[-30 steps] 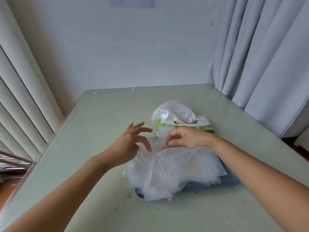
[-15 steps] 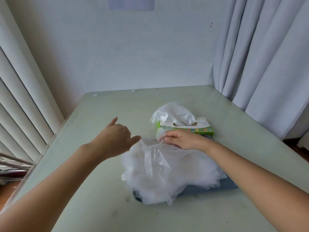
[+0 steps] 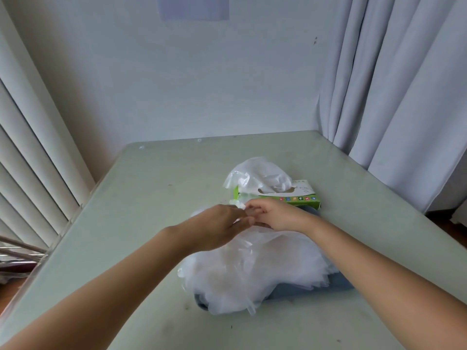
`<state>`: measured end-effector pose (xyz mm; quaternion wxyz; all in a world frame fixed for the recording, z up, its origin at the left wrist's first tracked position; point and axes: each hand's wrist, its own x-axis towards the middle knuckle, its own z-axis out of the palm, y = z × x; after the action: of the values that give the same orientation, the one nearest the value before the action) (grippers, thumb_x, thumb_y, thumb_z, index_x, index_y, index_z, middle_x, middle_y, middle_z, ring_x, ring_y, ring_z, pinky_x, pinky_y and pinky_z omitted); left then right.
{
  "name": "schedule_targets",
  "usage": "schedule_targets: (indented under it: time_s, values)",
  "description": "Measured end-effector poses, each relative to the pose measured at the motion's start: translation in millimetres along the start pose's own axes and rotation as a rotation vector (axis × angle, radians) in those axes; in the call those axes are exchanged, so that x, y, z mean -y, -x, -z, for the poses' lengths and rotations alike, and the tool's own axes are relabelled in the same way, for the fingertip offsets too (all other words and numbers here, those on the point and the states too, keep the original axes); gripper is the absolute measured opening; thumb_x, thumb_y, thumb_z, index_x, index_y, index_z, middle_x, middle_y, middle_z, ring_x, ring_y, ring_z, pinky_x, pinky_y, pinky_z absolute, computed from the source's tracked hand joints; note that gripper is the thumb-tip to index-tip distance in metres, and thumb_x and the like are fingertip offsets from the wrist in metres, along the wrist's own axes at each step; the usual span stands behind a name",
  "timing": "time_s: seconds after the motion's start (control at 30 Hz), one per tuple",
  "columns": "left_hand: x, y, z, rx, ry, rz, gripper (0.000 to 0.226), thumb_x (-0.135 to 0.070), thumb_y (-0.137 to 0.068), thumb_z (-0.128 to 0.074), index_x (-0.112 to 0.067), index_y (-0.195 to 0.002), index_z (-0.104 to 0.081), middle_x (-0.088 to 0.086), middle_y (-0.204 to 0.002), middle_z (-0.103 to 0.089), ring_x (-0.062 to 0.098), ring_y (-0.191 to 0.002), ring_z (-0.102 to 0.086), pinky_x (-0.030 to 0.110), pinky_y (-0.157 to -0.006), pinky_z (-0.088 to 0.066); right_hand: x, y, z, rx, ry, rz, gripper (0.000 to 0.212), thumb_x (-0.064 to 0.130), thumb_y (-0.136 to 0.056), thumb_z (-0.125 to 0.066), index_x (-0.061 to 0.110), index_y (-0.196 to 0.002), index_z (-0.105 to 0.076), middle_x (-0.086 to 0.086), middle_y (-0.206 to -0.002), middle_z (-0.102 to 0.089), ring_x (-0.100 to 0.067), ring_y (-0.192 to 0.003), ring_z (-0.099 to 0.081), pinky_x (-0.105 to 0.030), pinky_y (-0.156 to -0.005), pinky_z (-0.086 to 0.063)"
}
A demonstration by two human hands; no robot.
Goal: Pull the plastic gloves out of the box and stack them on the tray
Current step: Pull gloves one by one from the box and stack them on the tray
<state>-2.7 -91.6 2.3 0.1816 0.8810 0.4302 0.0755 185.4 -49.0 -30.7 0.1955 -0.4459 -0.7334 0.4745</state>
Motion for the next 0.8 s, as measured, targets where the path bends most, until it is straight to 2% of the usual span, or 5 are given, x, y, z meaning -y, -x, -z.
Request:
schedule_targets:
  time_s: [0.23,0.4,0.5,0.67,0.8]
  values:
    - [12,7,-24,0.246,-0.103,0.028,0.057,-0.046,-0.101,-0.03,-0.04,-0.151,-0.003,-0.014,-0.159,0.005,0.009,-0.147,0.005,0.026,-0.116,0.001,-7,3,7,-0.055,0.057,-0.059,0.031,0.017,-0.098,-0.052,0.023,-0.129,-0.054,0.012,-0.084,-0.06,0.005,-0.057,-0.054,-0.014,-0.057,-0.043]
    - [13,5,-35,0.306,-0.212,0.065,0.061,-0.05,-0.101,-0.024,-0.034,-0.151,0.007,-0.009,-0.158,0.014,0.013,-0.145,0.016,0.033,-0.118,0.008,9,16,32,0.066,0.204,-0.134,0.049,0.027,-0.084,-0.072,0.031,-0.129,-0.051,0.007,-0.094,-0.073,-0.004,-0.092,-0.066,-0.025,-0.086,-0.047]
    - [13,5,-33,0.327,-0.176,0.087,0.061,-0.051,-0.101,-0.025,-0.034,-0.151,0.005,-0.01,-0.158,0.014,0.012,-0.145,0.017,0.033,-0.118,0.009,13,27,57,0.065,0.479,-0.225,0.051,0.009,-0.082,-0.072,0.02,-0.128,-0.056,0.002,-0.095,-0.072,-0.008,-0.082,-0.064,-0.019,-0.076,-0.045]
    - [10,6,-31,0.334,-0.176,0.096,0.063,-0.053,-0.1,-0.027,-0.034,-0.151,0.005,-0.008,-0.159,0.013,0.012,-0.145,0.016,0.032,-0.117,0.008,32,56,74,-0.392,1.027,-0.114,0.033,0.003,-0.082,-0.061,0.019,-0.111,-0.065,0.002,-0.104,-0.063,-0.019,-0.097,-0.058,-0.022,-0.073,-0.036]
    - [11,4,-32,0.336,-0.194,0.099,0.064,-0.052,-0.1,-0.027,-0.03,-0.152,0.004,-0.004,-0.16,0.012,0.015,-0.146,0.015,0.036,-0.119,0.005,70,87,34,0.045,0.739,0.109,0.055,0.017,-0.082,-0.067,0.038,-0.131,-0.05,0.022,-0.131,-0.05,0.003,-0.118,-0.046,-0.016,-0.098,-0.036]
